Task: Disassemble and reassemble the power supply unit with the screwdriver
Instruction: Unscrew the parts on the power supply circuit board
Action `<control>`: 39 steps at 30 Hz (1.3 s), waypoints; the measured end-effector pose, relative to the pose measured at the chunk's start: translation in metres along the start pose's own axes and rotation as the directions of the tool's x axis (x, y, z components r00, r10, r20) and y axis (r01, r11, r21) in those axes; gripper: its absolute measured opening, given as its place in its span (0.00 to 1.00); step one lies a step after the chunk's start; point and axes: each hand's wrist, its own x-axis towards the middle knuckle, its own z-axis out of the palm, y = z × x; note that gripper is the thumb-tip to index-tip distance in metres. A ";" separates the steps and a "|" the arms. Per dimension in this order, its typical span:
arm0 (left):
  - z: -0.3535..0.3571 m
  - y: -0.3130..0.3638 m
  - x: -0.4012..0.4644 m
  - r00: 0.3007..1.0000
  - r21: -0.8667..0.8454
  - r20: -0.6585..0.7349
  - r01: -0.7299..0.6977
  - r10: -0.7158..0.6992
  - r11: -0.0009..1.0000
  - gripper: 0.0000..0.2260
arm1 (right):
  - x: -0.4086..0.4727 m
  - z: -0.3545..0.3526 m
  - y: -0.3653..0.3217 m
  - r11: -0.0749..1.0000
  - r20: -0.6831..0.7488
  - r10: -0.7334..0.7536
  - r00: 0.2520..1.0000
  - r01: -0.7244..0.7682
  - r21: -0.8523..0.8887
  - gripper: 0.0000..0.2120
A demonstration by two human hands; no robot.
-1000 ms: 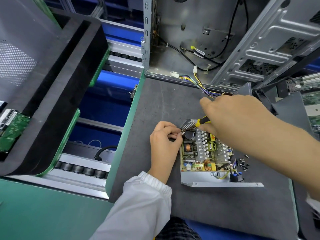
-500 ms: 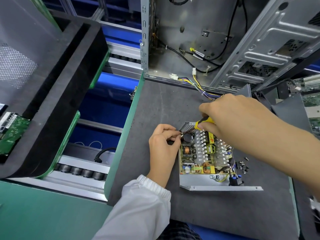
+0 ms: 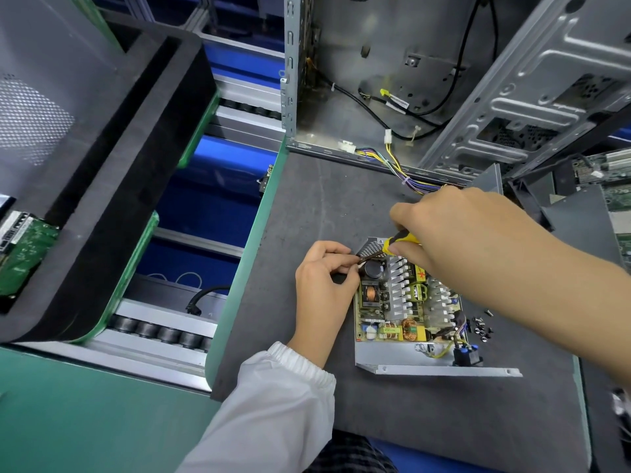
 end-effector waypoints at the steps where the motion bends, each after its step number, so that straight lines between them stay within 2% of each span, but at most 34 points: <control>1: 0.000 0.000 0.000 1.000 -0.006 0.002 0.005 -0.005 1.000 0.06 | 0.000 -0.002 -0.002 1.000 0.008 0.002 1.000 -0.002 -0.015 0.09; 3: -0.001 0.001 0.000 1.000 -0.009 0.010 0.010 -0.010 1.000 0.06 | 0.000 -0.006 -0.007 0.999 0.021 0.015 1.000 -0.014 -0.042 0.09; 6: -0.002 0.001 -0.001 1.000 -0.003 0.020 0.008 -0.008 1.000 0.06 | 0.001 -0.013 -0.017 0.996 0.041 0.028 0.999 -0.024 -0.082 0.22; 8: -0.002 0.001 -0.001 1.000 0.003 0.024 0.004 -0.004 1.000 0.06 | 0.004 -0.014 -0.022 0.994 0.027 0.031 0.999 -0.028 -0.102 0.24; 11: -0.003 0.001 -0.001 1.000 0.020 0.030 -0.011 0.011 1.000 0.07 | 0.009 -0.017 -0.027 0.994 0.067 0.046 0.997 -0.039 -0.107 0.21; 14: -0.002 0.001 -0.001 0.999 0.009 0.034 -0.001 0.001 1.000 0.07 | 0.006 -0.023 -0.029 0.994 0.125 -0.002 0.992 0.016 -0.111 0.12; 17: -0.002 0.001 -0.001 0.999 0.021 0.036 0.002 -0.003 1.000 0.07 | 0.004 -0.026 -0.028 0.988 0.115 -0.064 0.991 0.079 -0.134 0.16; 21: -0.002 0.001 -0.002 0.999 0.027 0.035 -0.005 0.004 1.000 0.07 | 0.008 -0.025 -0.026 0.990 0.112 -0.055 0.992 0.069 -0.125 0.10; 24: -0.003 0.001 -0.005 1.000 0.023 0.005 -0.023 0.023 0.999 0.08 | 0.005 -0.019 -0.022 0.993 0.089 -0.033 0.995 0.043 -0.112 0.13; 29: -0.006 -0.002 -0.004 1.000 -0.118 -0.018 0.014 -0.016 0.993 0.06 | 0.002 -0.014 -0.015 0.999 0.052 0.027 0.998 -0.024 -0.048 0.13; 35: -0.004 -0.002 -0.001 1.000 -0.062 0.019 -0.003 0.004 0.998 0.06 | 0.003 -0.013 -0.014 0.995 0.053 0.091 0.994 -0.090 -0.033 0.23; 39: -0.003 -0.004 -0.002 1.000 -0.042 0.026 -0.008 0.009 0.999 0.06 | 0.007 -0.011 -0.022 0.990 0.053 0.118 0.992 -0.113 -0.080 0.16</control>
